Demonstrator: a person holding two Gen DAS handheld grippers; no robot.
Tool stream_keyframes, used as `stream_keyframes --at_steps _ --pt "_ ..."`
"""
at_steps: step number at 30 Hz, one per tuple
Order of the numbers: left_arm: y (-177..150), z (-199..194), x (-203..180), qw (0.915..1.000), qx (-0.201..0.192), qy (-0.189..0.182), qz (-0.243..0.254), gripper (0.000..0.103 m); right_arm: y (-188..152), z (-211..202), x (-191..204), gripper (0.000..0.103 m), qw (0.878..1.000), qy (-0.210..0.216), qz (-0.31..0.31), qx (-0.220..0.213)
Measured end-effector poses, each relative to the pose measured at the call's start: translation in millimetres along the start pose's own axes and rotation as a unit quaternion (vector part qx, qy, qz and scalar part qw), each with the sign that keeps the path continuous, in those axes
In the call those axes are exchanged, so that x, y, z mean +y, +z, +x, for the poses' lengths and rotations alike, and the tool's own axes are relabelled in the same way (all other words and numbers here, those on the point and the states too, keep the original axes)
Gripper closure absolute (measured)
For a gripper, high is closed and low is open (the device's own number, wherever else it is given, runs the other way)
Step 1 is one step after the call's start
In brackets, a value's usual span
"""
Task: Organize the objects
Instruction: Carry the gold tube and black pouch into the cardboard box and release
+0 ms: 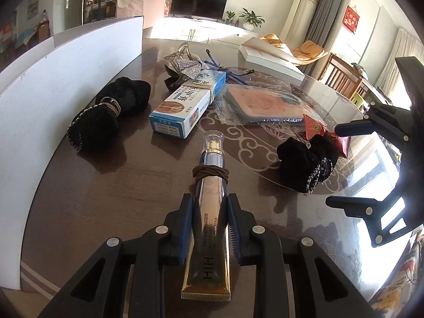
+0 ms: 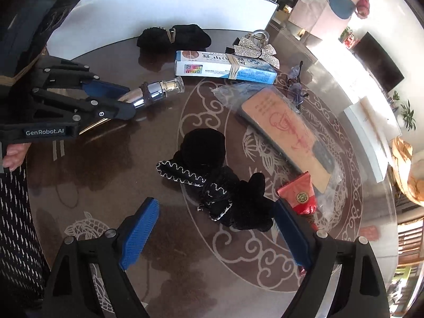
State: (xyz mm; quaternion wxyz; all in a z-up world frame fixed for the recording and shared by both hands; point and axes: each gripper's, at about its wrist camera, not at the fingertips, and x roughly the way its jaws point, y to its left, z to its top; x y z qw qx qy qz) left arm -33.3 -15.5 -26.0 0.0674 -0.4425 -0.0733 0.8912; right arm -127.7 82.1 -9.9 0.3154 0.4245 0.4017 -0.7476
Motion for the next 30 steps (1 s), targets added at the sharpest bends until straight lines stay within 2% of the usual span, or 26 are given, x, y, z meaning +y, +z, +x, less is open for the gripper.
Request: stream_keyframes --at_steps 3,5,6,7,8,9,12,15,18,20,22,25,27,30 --pt "-0.1 0.1 1.3 1.0 0.0 -0.001 -0.001 0.077 16.4 9.5 3.9 0.014 0.998 -0.006 -0.057 0.006" --pt "-0.4 -1.0 4.2 1.0 0.0 -0.002 -0.007 0.077 26.4 23.1 2.6 0.016 0.997 0.037 -0.061 0.025" --pt "0.0 -1.7 7.3 0.9999 -0.001 -0.003 -0.014 0.077 29.3 30.5 -2.5 0.021 0.995 0.076 -0.042 0.041" --pt "0.3 -3.1 10.7 0.9997 -0.003 -0.008 -0.022 0.077 30.9 36.2 -8.8 0.046 0.993 0.107 -0.014 0.056" --pt "0.6 -5.5 14.1 0.9994 -0.008 -0.015 -0.031 0.077 31.1 37.2 -16.2 0.061 0.991 0.121 0.015 0.059" --pt "1.1 -8.2 17.1 0.9989 -0.014 -0.023 -0.039 0.077 29.7 34.7 -23.4 0.065 0.99 0.124 0.043 0.053" --pt "2.3 -13.5 20.0 0.9978 -0.026 -0.037 -0.048 0.077 14.7 18.8 -43.1 0.067 0.982 0.132 0.135 0.026" --pt "3.2 -21.1 16.1 0.9974 -0.038 -0.045 -0.04 0.077 -7.3 -4.4 -53.8 0.067 0.964 0.151 0.218 -0.01" --pt "1.4 -42.0 13.9 0.9963 -0.054 -0.057 -0.036 0.077 -20.5 -19.8 -57.8 0.067 0.948 0.158 0.274 -0.028" --pt "2.4 -63.0 19.1 0.9947 -0.069 -0.063 -0.043 0.077 -15.1 -29.5 -53.9 0.067 0.942 0.161 0.292 -0.043" --pt "6.9 -87.1 34.5 0.9927 -0.086 -0.062 -0.057 0.077 8.1 -41.1 -52.9 0.067 0.936 0.173 0.299 -0.07" --pt "26.1 -127.5 74.6 0.9892 -0.118 -0.034 -0.08 0.077 70.8 -62.1 -44.0 0.067 0.924 0.201 0.296 -0.133" --pt "42.8 -153.4 111.9 0.9857 -0.136 -0.003 -0.099 0.077 119.4 -76.2 -32.9 0.067 0.912 0.23 0.293 -0.175" --pt "65.4 -182.7 173.6 0.9785 -0.15 0.069 -0.124 0.077 191.9 -87.2 -6.1 0.067 0.895 0.271 0.281 -0.214"
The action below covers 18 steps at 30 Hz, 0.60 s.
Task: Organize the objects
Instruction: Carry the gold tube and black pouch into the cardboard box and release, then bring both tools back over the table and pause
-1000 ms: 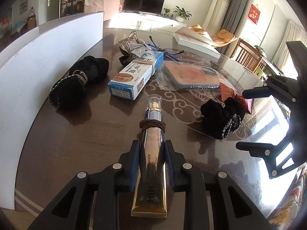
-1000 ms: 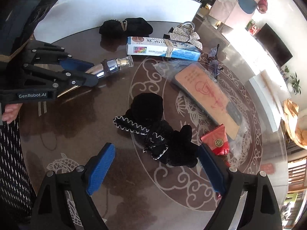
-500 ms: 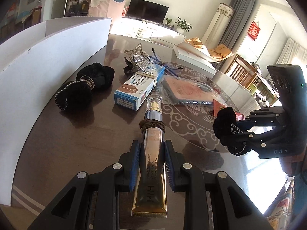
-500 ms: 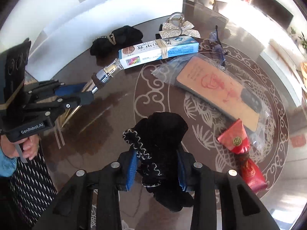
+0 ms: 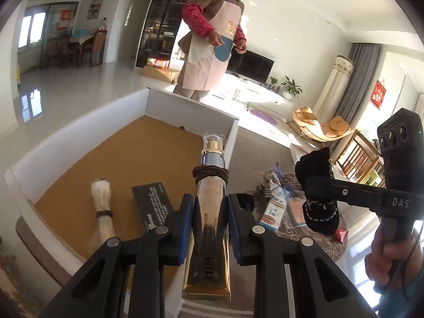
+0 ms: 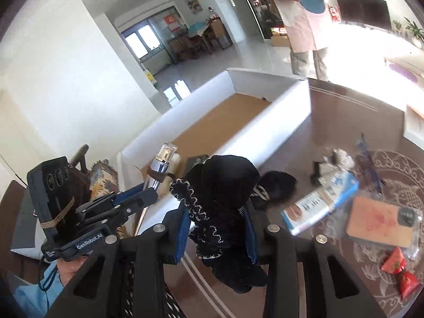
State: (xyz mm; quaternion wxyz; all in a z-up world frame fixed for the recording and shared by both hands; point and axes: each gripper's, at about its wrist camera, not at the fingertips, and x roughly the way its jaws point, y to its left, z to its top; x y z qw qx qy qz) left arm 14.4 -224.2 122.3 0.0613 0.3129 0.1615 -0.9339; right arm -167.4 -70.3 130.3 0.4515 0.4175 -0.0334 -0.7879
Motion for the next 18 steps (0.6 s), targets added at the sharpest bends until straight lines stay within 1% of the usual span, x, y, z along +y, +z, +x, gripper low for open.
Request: stream_keyframes --at_steps 2,4,5,7,8,9,10,11,12,13,14,15,16,17,18 --pt "19.8 1.1 36.4 0.999 -0.001 0.043 -0.011 0.077 16.5 34.5 34.3 0.067 1.0 0.026 -0.01 0.002" --pt "31.1 9.7 68.7 0.9963 0.011 0.083 -0.02 0.077 23.9 73.3 61.2 0.067 0.999 0.041 -0.015 0.017" --pt "33.7 16.7 82.8 0.9944 0.024 0.1 -0.023 0.077 24.5 93.6 72.1 0.067 0.999 0.042 -0.018 0.028" --pt "33.3 35.8 106.6 0.9886 0.058 0.135 -0.031 0.076 20.9 131.4 85.9 0.063 0.998 0.038 -0.015 0.053" --pt "30.0 47.9 116.9 0.9847 0.077 0.152 -0.036 0.075 17.1 149.5 88.6 0.051 0.997 0.042 -0.008 0.069" --pt "26.0 58.9 124.1 0.9808 0.094 0.166 -0.04 0.07 12.7 164.3 89.7 0.032 0.996 0.039 -0.003 0.084" --pt "20.5 65.7 129.4 0.9774 0.107 0.177 -0.045 0.056 7.8 172.7 88.9 0.027 0.995 0.026 -0.002 0.092" --pt "15.3 67.1 131.7 0.9762 0.109 0.181 -0.048 0.045 2.4 174.4 86.9 0.026 0.996 0.014 -0.003 0.092" --pt "7.4 61.6 130.3 0.9782 0.098 0.176 -0.05 0.041 -2.6 170.9 83.9 0.026 0.996 0.015 -0.003 0.087" --pt "2.2 56.1 127.2 0.9808 0.084 0.168 -0.051 0.036 -8.0 162.9 79.0 0.025 0.997 0.018 -0.004 0.078" --pt "-2.8 50.0 122.9 0.9827 0.072 0.163 -0.05 0.032 -14.2 151.4 72.6 0.025 0.998 0.014 -0.01 0.068" --pt "-6.9 45.5 114.6 0.9844 0.063 0.158 -0.045 0.032 -21.0 137.5 65.5 0.022 0.998 0.001 -0.019 0.057" --pt "-11.7 37.7 104.8 0.9867 0.055 0.148 -0.038 0.032 -28.8 119.7 57.1 0.023 0.999 0.007 -0.034 0.038" --pt "-15.1 32.9 90.2 0.9895 0.05 0.132 -0.027 0.032 -38.1 100.9 47.3 0.013 0.998 -0.017 -0.048 0.024" --pt "-19.5 28.9 73.3 0.9923 0.048 0.113 -0.014 0.032 -49.9 82.4 39.6 0.005 0.996 -0.06 -0.062 0.011"
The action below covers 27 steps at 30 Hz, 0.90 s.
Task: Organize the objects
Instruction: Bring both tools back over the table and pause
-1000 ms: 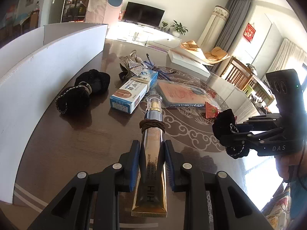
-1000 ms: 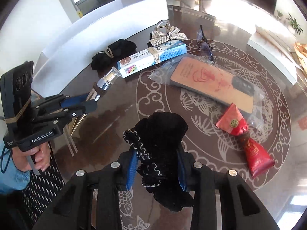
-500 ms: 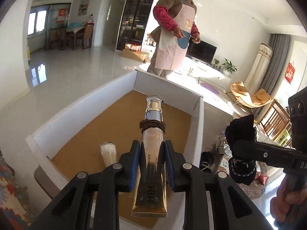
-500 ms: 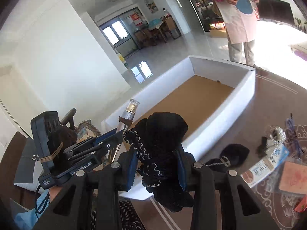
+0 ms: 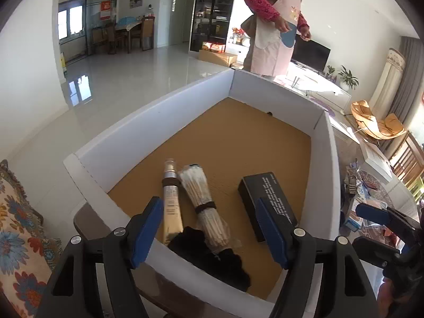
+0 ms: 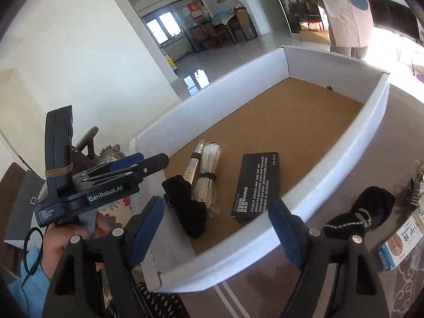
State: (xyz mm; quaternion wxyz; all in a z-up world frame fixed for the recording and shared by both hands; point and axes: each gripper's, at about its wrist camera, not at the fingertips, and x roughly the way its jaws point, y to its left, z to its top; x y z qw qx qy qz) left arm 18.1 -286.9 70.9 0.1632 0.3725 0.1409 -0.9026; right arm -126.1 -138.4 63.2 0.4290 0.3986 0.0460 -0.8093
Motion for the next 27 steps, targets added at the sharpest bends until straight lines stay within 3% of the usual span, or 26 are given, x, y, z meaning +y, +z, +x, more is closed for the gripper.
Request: stream_keyframes --at_steps 3,5,7,9,13,18,21,27 --pt "-18.9 -19.2 -57.0 0.9963 0.001 -0.072 0.047 0.029 -46.0 -49.8 -39.3 0.004 0.997 -0.067 -0.014 -0.023" --pt "-35.3 -27.2 -103.5 0.9883 0.013 -0.124 0.087 0.01 -81.3 -78.5 -72.1 0.004 0.993 -0.119 -0.006 -0.027" --pt "-56.8 -27.4 -147.8 0.978 0.031 -0.164 0.125 0.005 -118.7 -102.7 -106.8 0.004 0.985 -0.169 0.013 -0.019" --pt "-78.8 -15.3 -188.2 0.9694 0.06 -0.18 0.155 0.005 -155.2 -121.0 -139.3 0.004 0.975 -0.217 0.041 0.002" --pt "-114.5 26.5 -249.4 0.964 0.108 -0.152 0.19 0.005 -210.4 -147.4 -191.4 0.004 0.957 -0.273 0.092 0.037" --pt "-130.2 60.0 -290.2 0.9651 0.104 -0.108 0.215 0.005 -229.8 -148.2 -210.5 0.004 0.947 -0.295 0.119 0.036" --pt "-137.4 70.1 -295.7 0.9645 0.094 -0.09 0.229 0.005 -228.0 -146.5 -209.1 0.0 0.942 -0.309 0.122 0.035" --pt "-141.7 75.5 -282.3 0.9689 0.078 -0.092 0.216 0.004 -228.0 -145.4 -212.6 0.0 0.943 -0.3 0.141 0.036"
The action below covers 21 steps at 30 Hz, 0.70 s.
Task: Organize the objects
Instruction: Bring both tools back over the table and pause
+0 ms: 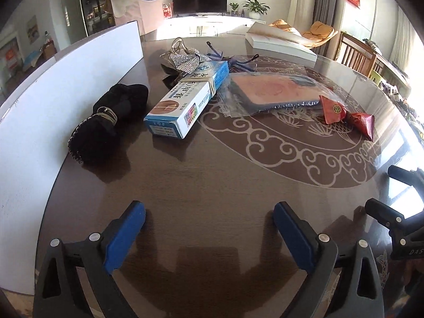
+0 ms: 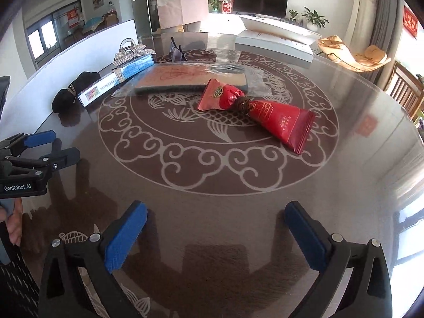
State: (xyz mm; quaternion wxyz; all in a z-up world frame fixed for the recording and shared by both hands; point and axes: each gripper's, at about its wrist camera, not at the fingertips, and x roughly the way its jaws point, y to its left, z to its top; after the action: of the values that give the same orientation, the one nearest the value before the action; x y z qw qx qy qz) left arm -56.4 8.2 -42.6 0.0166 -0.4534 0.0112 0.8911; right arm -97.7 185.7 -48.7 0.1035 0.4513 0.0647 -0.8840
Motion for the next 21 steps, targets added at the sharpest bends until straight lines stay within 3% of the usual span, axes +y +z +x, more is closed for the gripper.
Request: stream_keyframes --at_steps 4,21 --pt "2.5 1.7 -1.5 1.0 0.003 -0.002 0.004 0.0 0.3 0.0 1.3 0.0 1.0 0.0 0.0 0.0" --pt "2.1 2.4 -1.4 1.0 0.002 -0.003 0.004 0.0 0.1 -0.5 1.1 0.0 1.0 -0.002 0.002 0.0"
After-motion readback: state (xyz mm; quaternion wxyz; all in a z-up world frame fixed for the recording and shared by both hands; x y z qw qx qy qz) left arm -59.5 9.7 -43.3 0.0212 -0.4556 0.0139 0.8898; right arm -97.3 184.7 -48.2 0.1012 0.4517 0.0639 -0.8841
